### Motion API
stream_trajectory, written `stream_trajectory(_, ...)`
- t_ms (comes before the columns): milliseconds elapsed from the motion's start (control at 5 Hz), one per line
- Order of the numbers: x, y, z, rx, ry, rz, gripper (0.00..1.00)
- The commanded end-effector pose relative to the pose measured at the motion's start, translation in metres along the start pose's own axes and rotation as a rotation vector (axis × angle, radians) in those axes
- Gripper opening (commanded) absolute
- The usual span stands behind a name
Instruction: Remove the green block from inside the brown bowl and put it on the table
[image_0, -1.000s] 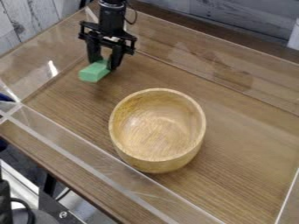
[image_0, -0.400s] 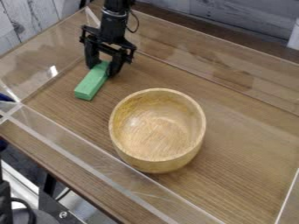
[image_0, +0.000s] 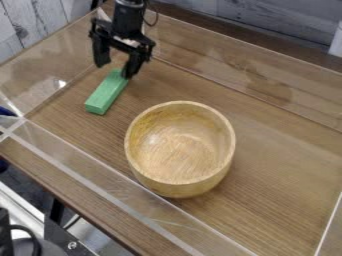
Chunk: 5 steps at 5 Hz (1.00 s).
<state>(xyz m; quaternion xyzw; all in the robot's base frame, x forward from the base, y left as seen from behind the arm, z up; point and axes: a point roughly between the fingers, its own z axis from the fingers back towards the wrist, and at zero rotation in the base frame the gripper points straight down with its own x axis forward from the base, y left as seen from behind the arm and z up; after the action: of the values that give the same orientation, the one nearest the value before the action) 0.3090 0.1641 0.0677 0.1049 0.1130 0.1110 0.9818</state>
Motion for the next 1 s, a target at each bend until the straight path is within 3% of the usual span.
stream_trajectory(0, -0.001, 0.019, 0.05, -0.016, -0.123, 0.035, 1.0)
stream_trajectory(200, -0.004, 0.029, 0.06, -0.046, -0.141, 0.042, 1.0)
stream_trajectory(600, 0.001, 0.047, 0.064, -0.026, -0.163, 0.103, 1.0)
stream_trajectory(800, 0.007, 0.055, 0.06, -0.011, -0.166, 0.13, 0.0)
